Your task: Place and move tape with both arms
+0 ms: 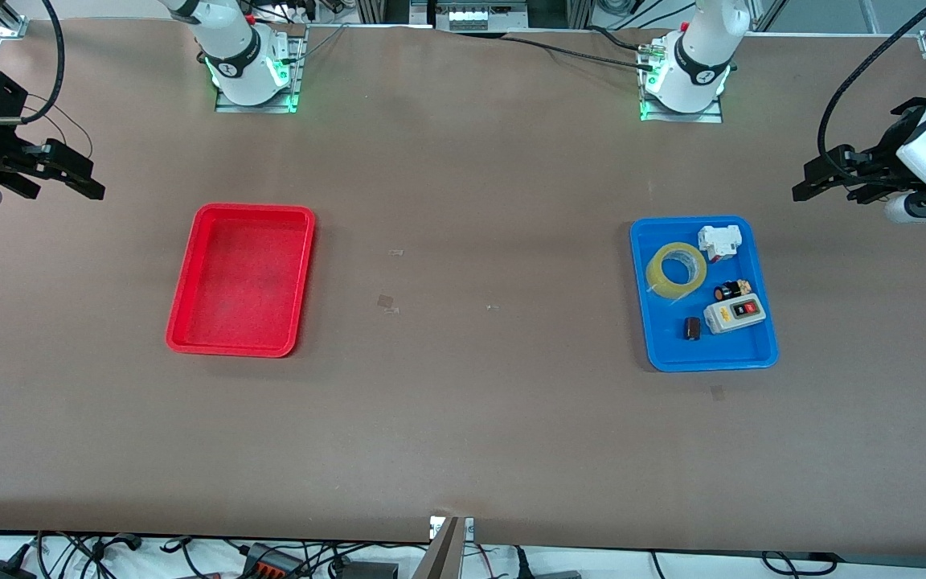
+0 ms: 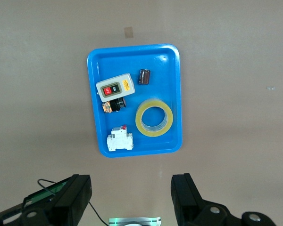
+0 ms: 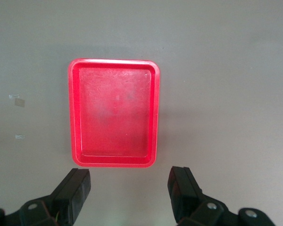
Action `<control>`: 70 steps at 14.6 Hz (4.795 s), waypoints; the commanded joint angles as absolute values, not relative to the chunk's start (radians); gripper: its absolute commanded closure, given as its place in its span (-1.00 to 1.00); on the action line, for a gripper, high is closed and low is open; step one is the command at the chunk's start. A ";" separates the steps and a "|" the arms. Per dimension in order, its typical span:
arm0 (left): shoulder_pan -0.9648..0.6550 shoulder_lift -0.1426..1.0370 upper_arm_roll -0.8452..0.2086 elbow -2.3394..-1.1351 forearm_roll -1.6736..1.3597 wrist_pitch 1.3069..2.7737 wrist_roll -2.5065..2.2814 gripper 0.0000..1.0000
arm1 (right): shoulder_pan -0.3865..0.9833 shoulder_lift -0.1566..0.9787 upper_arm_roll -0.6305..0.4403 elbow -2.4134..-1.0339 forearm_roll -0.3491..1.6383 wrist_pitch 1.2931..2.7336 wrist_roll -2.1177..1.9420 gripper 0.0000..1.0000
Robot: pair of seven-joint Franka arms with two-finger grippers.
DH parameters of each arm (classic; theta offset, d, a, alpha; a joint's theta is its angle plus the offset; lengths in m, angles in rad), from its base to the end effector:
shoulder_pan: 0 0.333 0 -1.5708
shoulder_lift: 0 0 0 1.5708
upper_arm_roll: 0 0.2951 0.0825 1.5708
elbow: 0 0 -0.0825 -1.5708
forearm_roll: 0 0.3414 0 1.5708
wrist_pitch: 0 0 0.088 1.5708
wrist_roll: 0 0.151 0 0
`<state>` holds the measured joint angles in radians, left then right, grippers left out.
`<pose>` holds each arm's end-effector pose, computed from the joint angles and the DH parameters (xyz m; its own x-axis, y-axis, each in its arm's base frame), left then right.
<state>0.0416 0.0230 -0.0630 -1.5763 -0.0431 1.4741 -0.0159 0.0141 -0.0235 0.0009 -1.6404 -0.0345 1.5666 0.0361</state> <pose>0.5011 -0.0173 0.5382 0.9921 -0.0097 -0.1254 -0.0044 -0.9991 0.0425 0.5007 0.0023 0.5415 0.9986 -0.0212 -0.0490 -0.0195 -0.9992 0.0363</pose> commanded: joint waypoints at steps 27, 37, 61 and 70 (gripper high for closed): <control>0.063 0.118 -0.064 -2.268 -0.041 2.303 -0.066 -1.00 | 0.009 -0.026 0.003 -1.626 -0.023 1.557 0.026 -0.98; 0.037 0.273 -0.064 -2.270 -0.038 2.387 -0.064 -1.00 | 0.008 -0.026 0.005 -1.628 -0.021 1.555 0.026 -0.98; 0.026 0.342 -0.066 -2.250 -0.037 2.419 -0.064 0.81 | 0.009 -0.017 0.005 -1.629 -0.021 1.560 0.026 -0.98; 0.026 0.179 -0.153 -2.134 -0.041 2.183 -0.184 0.86 | 0.008 -0.017 0.006 -1.629 -0.021 1.557 0.026 -0.98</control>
